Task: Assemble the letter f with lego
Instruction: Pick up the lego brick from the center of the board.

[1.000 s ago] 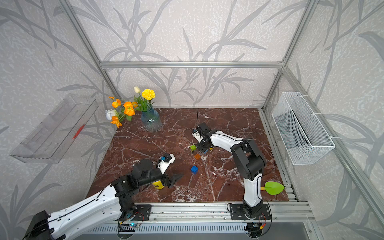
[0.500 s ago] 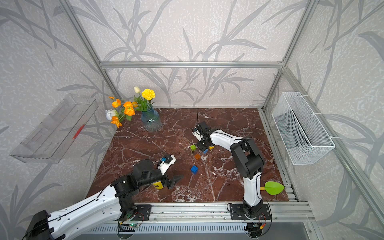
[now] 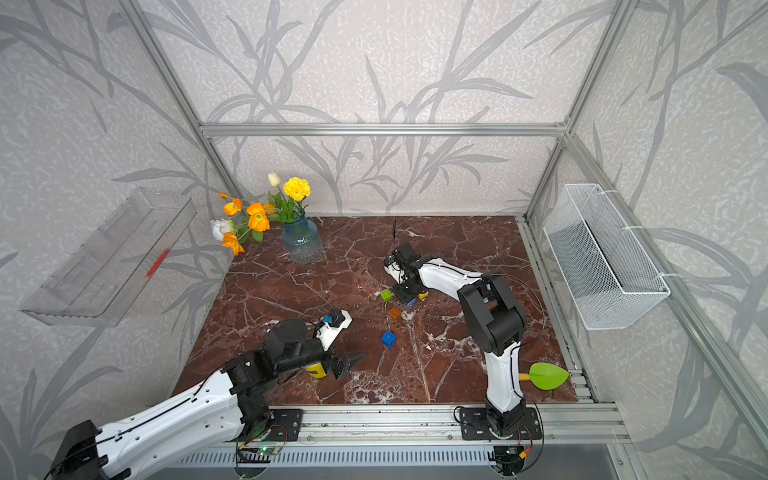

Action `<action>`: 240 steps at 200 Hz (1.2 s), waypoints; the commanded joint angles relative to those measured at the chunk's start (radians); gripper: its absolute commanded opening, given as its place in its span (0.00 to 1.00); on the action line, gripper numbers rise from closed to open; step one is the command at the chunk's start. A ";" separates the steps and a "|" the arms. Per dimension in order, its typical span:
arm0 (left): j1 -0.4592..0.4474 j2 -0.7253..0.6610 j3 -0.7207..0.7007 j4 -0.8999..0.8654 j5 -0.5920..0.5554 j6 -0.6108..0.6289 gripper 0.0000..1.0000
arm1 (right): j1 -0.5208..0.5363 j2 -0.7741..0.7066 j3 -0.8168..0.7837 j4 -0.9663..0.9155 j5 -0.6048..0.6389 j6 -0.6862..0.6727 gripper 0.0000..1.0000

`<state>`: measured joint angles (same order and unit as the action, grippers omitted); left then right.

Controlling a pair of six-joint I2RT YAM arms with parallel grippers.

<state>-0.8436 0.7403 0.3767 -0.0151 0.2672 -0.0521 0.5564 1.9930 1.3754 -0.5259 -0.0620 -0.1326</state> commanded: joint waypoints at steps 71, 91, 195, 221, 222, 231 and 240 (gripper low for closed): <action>-0.005 -0.016 0.003 -0.042 -0.049 -0.007 0.99 | -0.005 0.023 0.034 -0.047 0.005 -0.008 0.33; -0.005 -0.030 0.002 -0.058 -0.078 -0.026 0.99 | -0.005 0.000 0.018 -0.029 0.004 -0.004 0.31; -0.008 -0.155 0.033 -0.241 -0.109 -0.050 1.00 | 0.057 -0.223 -0.033 -0.102 0.015 -0.007 0.27; -0.009 -0.159 0.019 -0.228 -0.094 -0.046 1.00 | 0.120 -0.260 -0.056 -0.121 0.042 0.006 0.27; -0.009 -0.159 0.019 -0.228 -0.093 -0.046 1.00 | 0.122 -0.263 -0.057 -0.121 0.042 0.007 0.27; -0.010 -0.156 0.019 -0.226 -0.094 -0.046 0.99 | 0.145 -0.277 -0.070 -0.126 0.043 0.014 0.27; -0.010 -0.154 0.019 -0.226 -0.094 -0.044 1.00 | 0.168 -0.281 -0.084 -0.132 0.054 0.020 0.27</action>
<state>-0.8494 0.5903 0.4057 -0.2344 0.1596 -0.1051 0.6735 1.7531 1.3285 -0.6029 -0.0353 -0.1284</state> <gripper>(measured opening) 0.994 0.345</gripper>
